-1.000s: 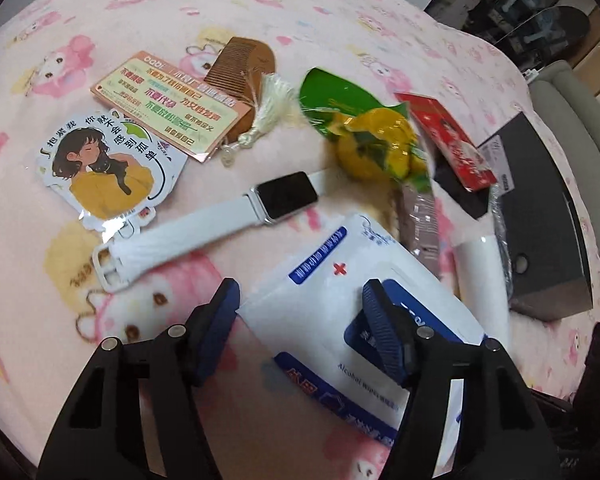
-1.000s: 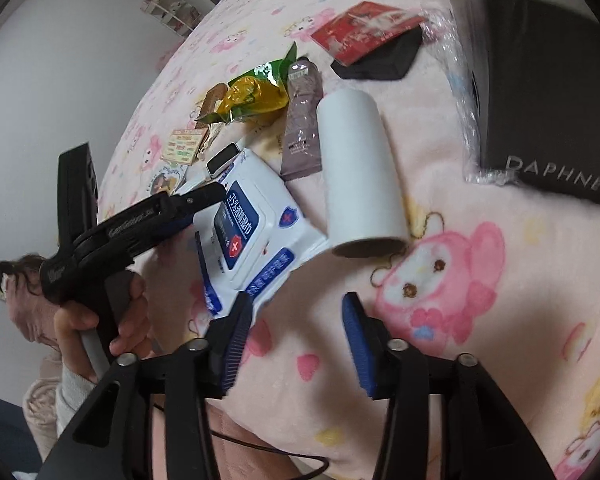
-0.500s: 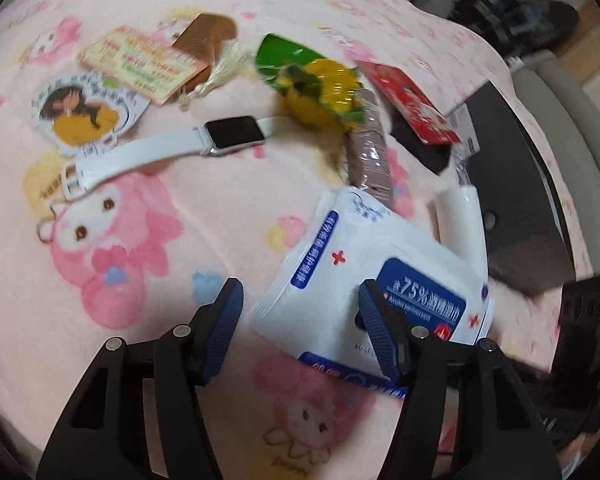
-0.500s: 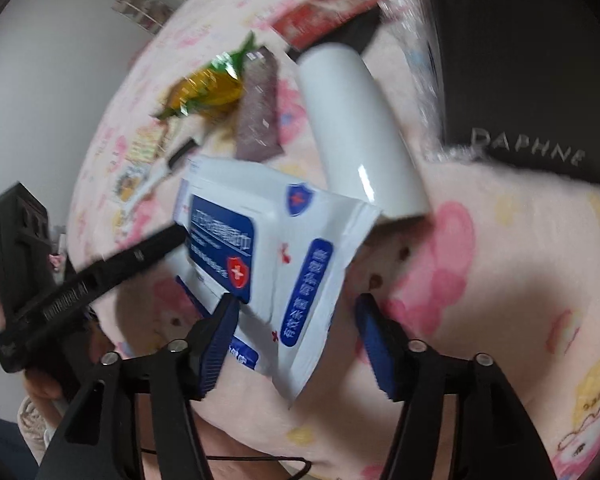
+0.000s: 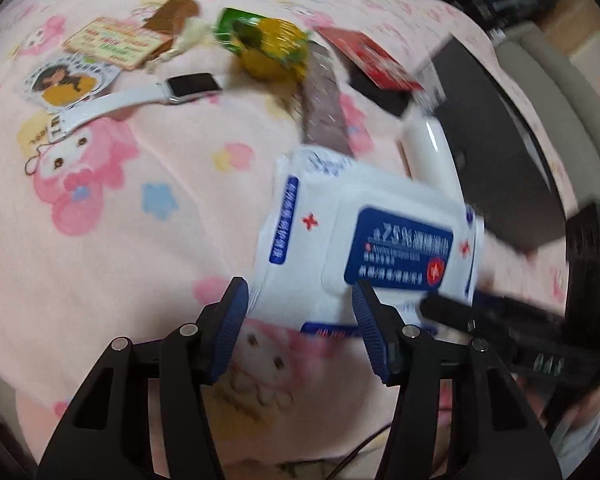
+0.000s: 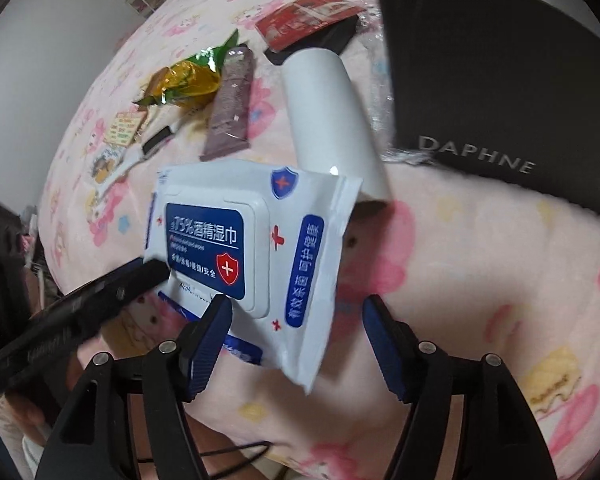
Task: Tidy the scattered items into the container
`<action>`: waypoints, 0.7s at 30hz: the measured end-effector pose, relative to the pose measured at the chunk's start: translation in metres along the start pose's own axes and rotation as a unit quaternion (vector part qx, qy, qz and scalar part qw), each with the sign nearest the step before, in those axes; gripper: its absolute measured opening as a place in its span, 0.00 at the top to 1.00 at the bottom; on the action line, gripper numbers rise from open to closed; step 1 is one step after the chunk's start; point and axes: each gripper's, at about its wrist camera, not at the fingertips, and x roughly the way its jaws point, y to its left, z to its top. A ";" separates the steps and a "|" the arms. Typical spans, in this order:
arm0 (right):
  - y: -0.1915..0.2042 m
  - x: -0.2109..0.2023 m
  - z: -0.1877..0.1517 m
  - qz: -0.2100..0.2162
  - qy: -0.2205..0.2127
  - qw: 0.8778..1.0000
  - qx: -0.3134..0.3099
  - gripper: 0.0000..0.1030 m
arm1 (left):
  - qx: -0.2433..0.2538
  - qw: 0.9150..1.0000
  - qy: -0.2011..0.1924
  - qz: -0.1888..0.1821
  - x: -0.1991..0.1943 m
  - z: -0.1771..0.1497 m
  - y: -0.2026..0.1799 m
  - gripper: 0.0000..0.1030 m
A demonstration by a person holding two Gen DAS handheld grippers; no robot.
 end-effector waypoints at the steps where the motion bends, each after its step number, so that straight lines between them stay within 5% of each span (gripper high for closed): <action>1: -0.001 0.002 0.000 0.001 0.005 1.000 -0.009 0.37 | 0.001 1.000 -0.001 0.002 -0.001 0.000 0.000 0.46; 13: -0.002 0.014 -0.009 0.032 -0.007 0.999 -0.035 0.28 | 0.002 1.000 0.004 0.023 0.012 0.005 -0.017 0.45; 17: -0.013 0.005 -0.006 0.077 -0.009 0.997 -0.025 0.47 | 0.005 1.000 0.014 -0.003 0.014 -0.007 -0.032 0.45; 21: -0.026 -0.010 -0.010 0.095 -0.016 0.995 -0.020 0.49 | 0.009 1.000 0.012 0.009 0.020 -0.014 -0.042 0.45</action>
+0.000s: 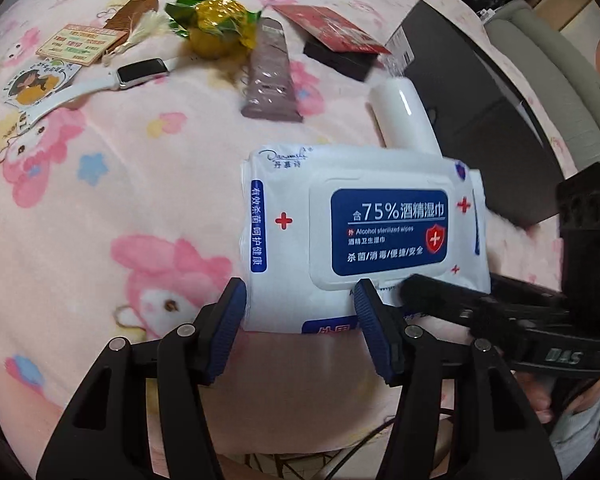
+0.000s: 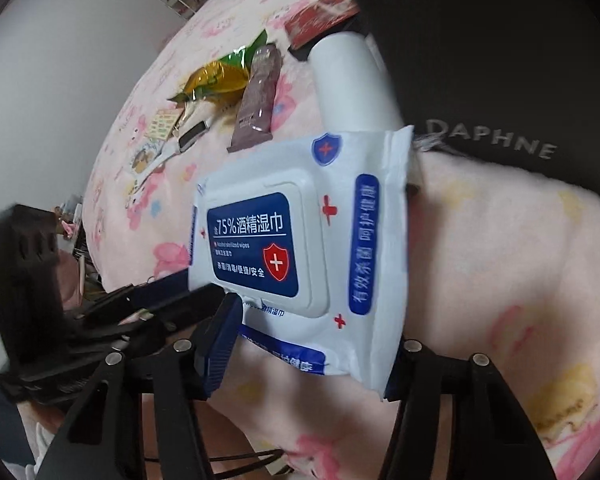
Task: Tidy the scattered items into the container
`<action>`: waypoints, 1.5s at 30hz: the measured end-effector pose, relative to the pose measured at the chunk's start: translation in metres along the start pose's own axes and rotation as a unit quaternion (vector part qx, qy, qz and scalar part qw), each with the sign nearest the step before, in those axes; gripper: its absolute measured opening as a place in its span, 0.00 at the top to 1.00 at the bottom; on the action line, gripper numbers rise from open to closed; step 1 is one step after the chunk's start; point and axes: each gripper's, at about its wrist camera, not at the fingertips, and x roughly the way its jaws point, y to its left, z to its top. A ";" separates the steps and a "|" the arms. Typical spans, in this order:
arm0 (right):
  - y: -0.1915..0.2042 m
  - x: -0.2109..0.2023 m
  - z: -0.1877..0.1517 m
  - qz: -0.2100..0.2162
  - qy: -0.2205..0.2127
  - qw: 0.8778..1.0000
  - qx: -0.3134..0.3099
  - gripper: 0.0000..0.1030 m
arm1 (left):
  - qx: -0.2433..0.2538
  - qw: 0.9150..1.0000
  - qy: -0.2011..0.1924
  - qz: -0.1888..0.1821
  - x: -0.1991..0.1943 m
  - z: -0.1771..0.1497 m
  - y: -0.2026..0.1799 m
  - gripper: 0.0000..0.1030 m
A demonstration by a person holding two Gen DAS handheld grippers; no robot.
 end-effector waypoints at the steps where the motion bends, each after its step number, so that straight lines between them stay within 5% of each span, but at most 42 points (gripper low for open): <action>1: -0.002 -0.005 -0.002 -0.005 -0.004 1.000 -0.002 0.49 | -0.007 1.000 -0.001 -0.002 -0.001 0.000 0.002 0.45; 13: -0.021 -0.023 -0.014 -0.011 -0.015 0.999 0.026 0.46 | -0.044 0.998 -0.041 0.005 -0.010 0.012 0.019 0.46; 20: -0.025 -0.028 -0.005 0.006 -0.072 0.995 0.062 0.44 | -0.048 0.996 -0.073 -0.012 -0.003 0.022 0.021 0.39; 24: -0.024 -0.021 -0.004 0.018 -0.062 0.996 0.065 0.62 | -0.074 0.993 -0.068 -0.061 0.000 0.022 0.030 0.43; 35: -0.010 -0.065 0.000 0.019 -0.105 0.994 0.036 0.68 | -0.033 0.993 -0.060 -0.093 -0.028 0.005 -0.010 0.48; 45: -0.026 -0.123 -0.006 0.021 -0.158 0.986 0.040 0.67 | 0.009 0.989 -0.095 -0.113 -0.064 0.015 -0.063 0.48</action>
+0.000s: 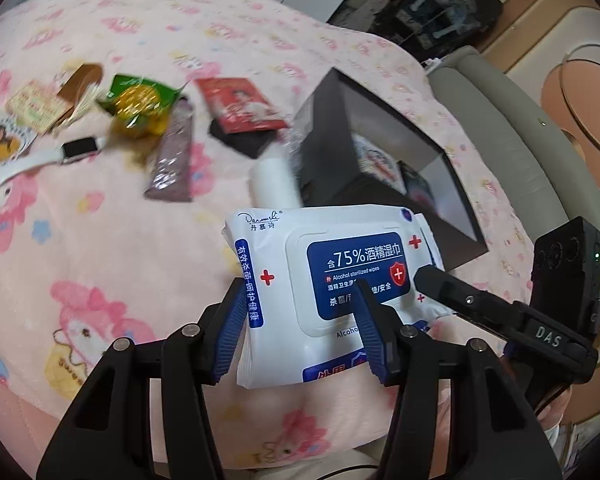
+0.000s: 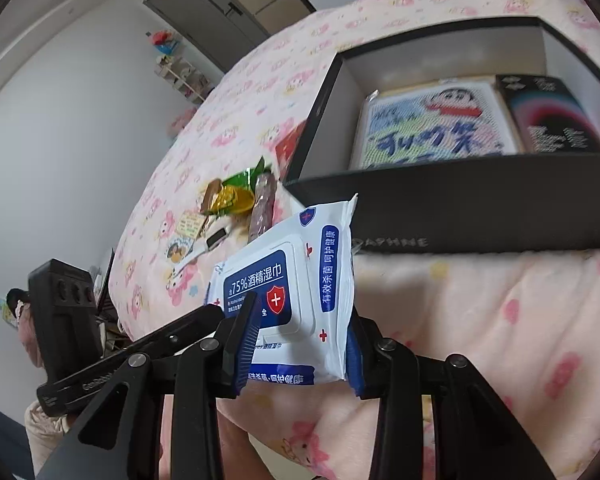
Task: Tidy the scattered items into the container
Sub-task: 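Carry the wet-wipes pack with the left gripper over the shoebox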
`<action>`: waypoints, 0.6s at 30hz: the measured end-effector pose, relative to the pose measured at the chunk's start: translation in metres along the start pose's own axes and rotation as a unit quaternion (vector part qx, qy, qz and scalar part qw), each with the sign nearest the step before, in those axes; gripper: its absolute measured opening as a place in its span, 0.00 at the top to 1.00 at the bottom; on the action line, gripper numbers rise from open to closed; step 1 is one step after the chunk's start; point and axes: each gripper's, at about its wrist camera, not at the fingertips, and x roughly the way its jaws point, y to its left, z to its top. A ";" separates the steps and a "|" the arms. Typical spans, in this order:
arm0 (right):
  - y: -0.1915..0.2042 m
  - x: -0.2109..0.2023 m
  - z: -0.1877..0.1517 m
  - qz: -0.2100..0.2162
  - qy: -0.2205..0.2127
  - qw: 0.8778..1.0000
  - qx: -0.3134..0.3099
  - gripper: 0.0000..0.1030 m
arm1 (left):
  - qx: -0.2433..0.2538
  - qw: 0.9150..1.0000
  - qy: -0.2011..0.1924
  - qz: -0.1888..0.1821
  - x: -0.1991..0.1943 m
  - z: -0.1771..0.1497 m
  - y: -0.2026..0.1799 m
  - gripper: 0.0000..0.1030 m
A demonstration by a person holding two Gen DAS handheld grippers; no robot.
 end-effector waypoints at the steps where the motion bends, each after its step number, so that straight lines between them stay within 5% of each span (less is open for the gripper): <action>1: -0.002 -0.004 0.000 0.001 -0.003 1.000 0.001 0.67 | 0.003 1.000 -0.001 -0.001 -0.001 0.000 -0.004 0.48; 18: -0.033 -0.036 0.005 -0.011 -0.027 1.000 0.011 0.66 | 0.050 0.999 0.018 -0.006 0.027 0.011 -0.062 0.48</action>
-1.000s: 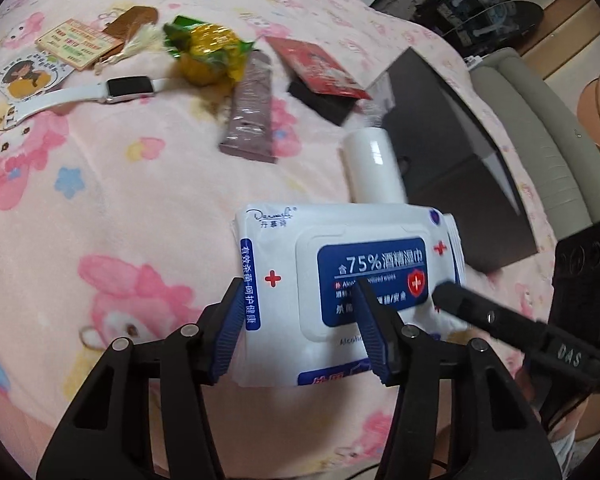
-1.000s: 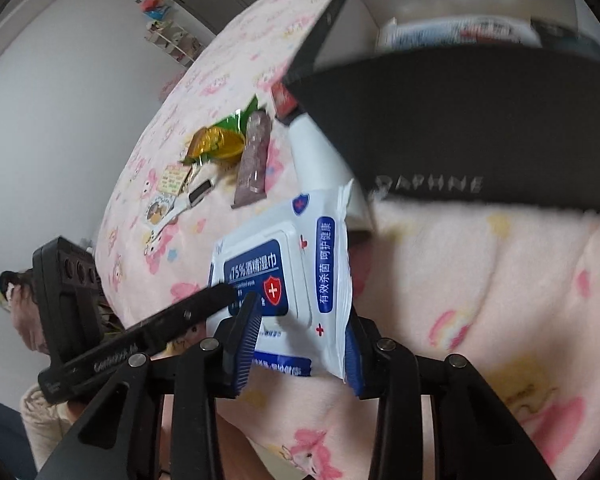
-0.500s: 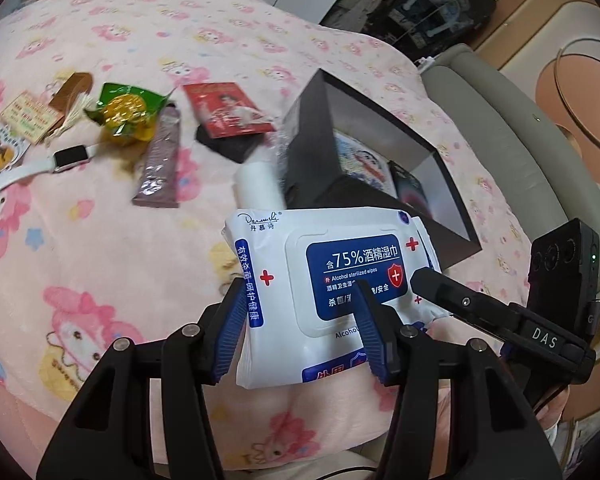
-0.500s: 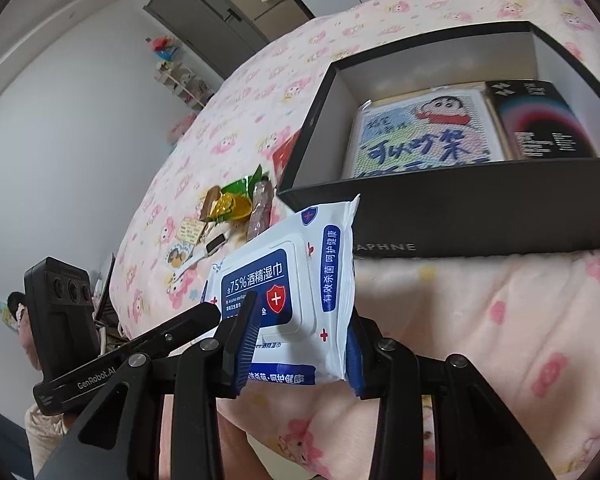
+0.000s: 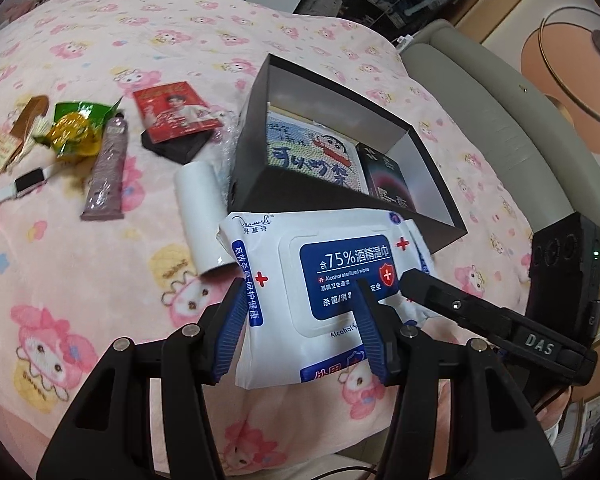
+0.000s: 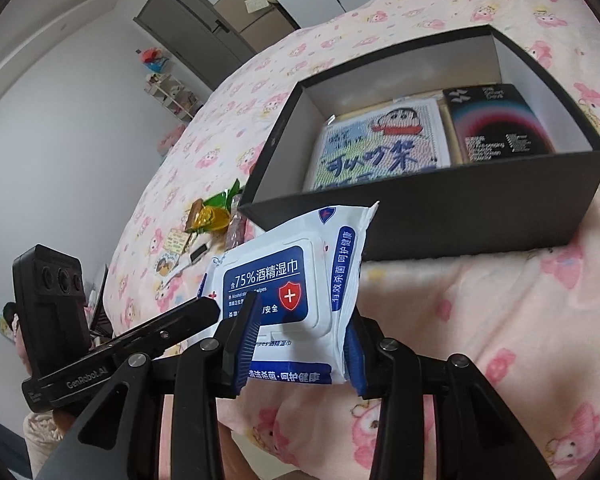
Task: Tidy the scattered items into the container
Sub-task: 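Carry the wet-wipes pack with the left gripper over the shoebox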
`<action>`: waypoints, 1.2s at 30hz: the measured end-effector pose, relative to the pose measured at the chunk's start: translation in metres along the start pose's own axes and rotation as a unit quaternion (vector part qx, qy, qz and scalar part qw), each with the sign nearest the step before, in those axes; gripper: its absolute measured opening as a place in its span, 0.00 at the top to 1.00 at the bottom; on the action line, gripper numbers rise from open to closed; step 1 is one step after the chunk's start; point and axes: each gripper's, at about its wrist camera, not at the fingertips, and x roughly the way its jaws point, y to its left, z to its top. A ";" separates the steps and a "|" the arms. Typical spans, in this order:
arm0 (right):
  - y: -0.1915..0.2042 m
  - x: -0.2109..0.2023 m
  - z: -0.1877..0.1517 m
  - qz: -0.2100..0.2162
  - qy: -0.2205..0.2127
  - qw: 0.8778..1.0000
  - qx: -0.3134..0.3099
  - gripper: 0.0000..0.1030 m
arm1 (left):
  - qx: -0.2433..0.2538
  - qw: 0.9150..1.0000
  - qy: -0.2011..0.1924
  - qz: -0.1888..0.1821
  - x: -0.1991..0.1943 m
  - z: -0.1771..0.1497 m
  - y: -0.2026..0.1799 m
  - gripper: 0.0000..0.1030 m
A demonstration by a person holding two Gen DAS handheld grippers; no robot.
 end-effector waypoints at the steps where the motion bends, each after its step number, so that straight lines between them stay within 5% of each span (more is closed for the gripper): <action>1: 0.000 -0.003 0.002 0.000 -0.005 1.000 -0.002 0.66 | 0.002 1.000 -0.002 -0.002 0.000 0.003 -0.003 0.48; 17: -0.020 -0.032 0.064 -0.022 -0.055 0.998 -0.024 0.66 | 0.054 0.998 -0.027 -0.006 0.021 0.072 -0.063 0.48; 36: -0.079 0.015 0.131 -0.048 -0.020 0.999 0.001 0.66 | 0.061 0.997 0.037 0.022 0.113 0.131 -0.069 0.48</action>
